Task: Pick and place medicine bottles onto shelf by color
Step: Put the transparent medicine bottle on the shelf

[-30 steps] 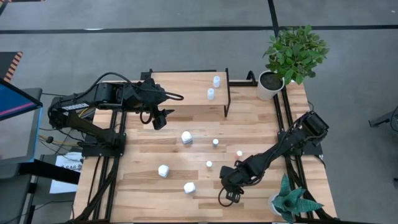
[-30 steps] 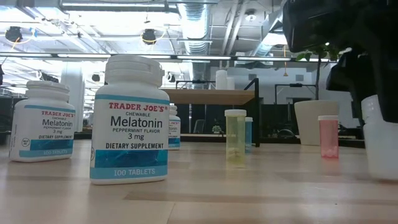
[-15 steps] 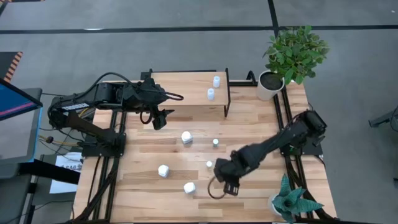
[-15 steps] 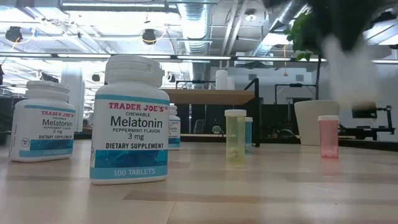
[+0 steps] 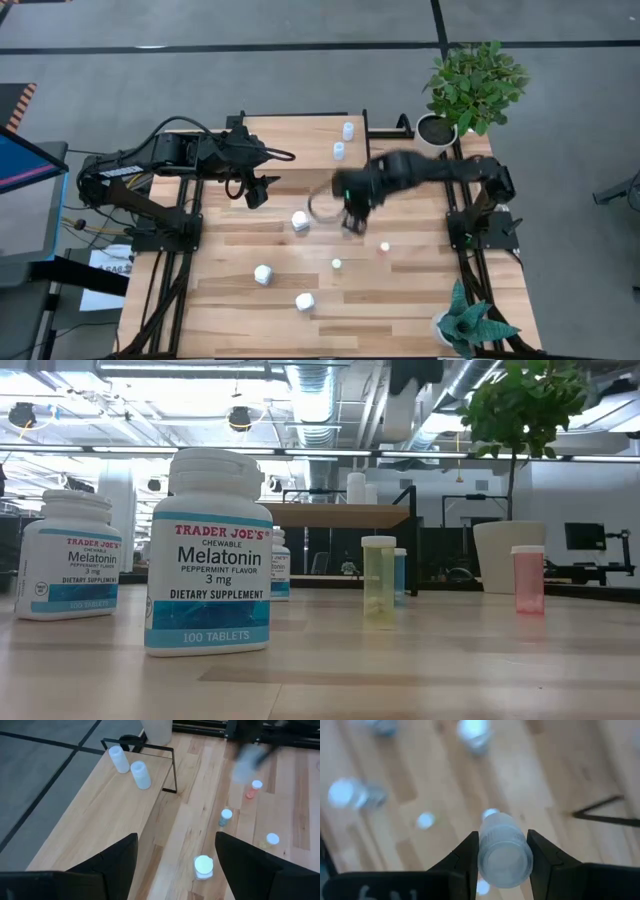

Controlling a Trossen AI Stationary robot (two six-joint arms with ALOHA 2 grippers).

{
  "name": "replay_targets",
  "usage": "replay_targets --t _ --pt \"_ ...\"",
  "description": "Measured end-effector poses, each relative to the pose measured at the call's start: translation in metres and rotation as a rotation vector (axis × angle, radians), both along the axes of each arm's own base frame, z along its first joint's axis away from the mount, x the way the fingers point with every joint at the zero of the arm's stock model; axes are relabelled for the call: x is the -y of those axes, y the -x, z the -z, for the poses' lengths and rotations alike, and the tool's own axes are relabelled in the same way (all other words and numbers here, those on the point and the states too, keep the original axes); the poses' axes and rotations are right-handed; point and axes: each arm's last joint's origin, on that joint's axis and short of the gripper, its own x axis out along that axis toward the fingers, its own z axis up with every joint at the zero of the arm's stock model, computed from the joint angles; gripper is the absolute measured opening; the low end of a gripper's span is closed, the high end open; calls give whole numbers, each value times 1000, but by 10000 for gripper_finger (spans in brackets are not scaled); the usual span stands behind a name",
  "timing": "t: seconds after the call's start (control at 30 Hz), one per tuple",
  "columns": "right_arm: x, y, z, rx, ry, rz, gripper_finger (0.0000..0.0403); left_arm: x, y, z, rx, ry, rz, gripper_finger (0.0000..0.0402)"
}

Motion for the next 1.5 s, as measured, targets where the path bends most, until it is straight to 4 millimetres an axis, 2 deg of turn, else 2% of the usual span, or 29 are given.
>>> replay_targets --t 0.13,0.27,0.47,0.63,0.83,1.0,1.5 --pt "51 6 -3 -3 -31 246 125 0 0 0 0 0 0 254" --pt "93 11 -1 -6 -27 366 128 0 0 0 0 1 0 254" --pt "129 18 -2 40 -15 449 127 0 0 0 1 2 -2 254" --pt "146 22 -2 51 6 448 127 0 0 0 1 2 -2 254" --pt "157 6 16 27 -15 403 127 0 0 0 3 2 -3 254" --pt "163 1 29 -25 -22 387 128 0 0 0 4 1 -3 254" --pt "176 4 29 3 -6 365 133 0 0 0 2 -7 1 254"
